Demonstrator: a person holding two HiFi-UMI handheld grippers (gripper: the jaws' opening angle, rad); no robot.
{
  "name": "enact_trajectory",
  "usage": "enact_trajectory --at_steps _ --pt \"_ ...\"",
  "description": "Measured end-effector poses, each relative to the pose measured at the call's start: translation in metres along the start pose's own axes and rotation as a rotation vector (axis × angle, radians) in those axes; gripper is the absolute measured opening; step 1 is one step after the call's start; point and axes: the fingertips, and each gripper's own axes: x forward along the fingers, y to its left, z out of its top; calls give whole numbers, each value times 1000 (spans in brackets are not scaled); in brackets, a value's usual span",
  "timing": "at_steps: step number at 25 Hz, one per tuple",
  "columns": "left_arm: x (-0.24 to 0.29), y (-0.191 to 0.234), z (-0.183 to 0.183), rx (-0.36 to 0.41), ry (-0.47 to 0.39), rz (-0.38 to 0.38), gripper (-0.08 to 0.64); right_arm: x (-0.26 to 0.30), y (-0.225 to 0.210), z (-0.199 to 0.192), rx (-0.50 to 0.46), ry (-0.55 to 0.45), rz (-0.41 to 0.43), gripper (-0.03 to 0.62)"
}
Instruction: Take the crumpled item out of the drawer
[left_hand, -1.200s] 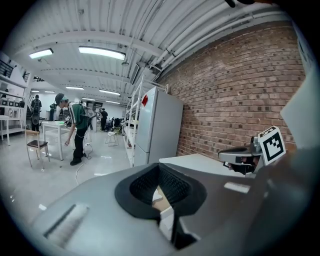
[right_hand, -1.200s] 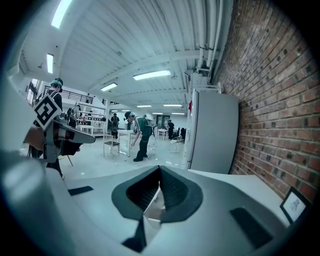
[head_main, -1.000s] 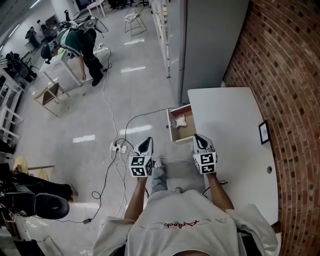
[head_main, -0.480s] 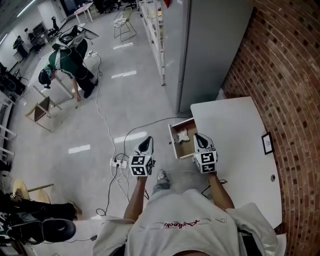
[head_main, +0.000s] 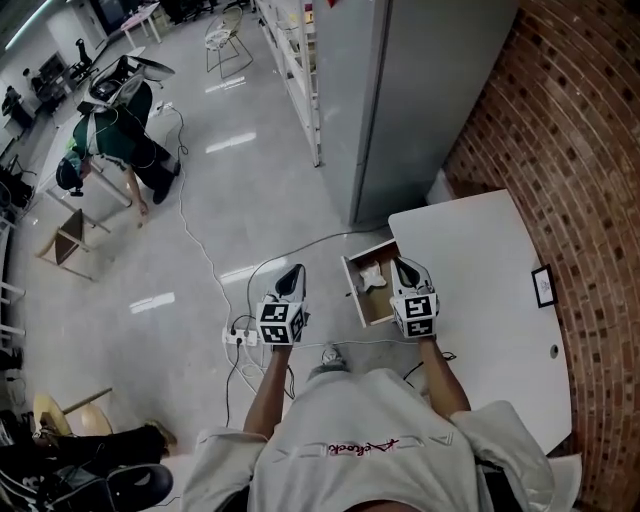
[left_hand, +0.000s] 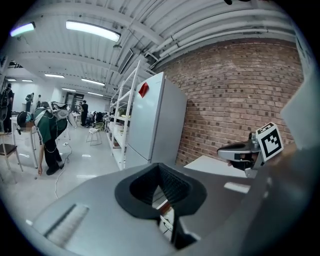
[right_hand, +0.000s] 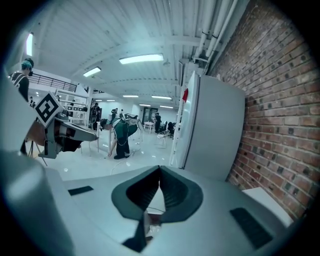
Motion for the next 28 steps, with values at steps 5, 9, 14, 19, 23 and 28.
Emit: enact_trajectory --at_steps 5,9,14,19,23,28 --pt "24 8 -13 2 41 -25 9 12 -11 -19 17 37 -29 12" --pt "39 7 -26 -8 84 -17 9 16 -18 -41 28 81 -14 12" --pt "57 -3 -51 -5 134 -5 9 23 -34 -58 28 86 26 12" --pt "72 -11 -71 -39 161 53 9 38 -43 -71 66 63 87 12" --pt "87 -25 -89 -51 171 76 9 51 -42 -86 90 52 134 12" --pt "87 -42 -124 -85 226 76 9 54 -27 -112 131 90 182 12"
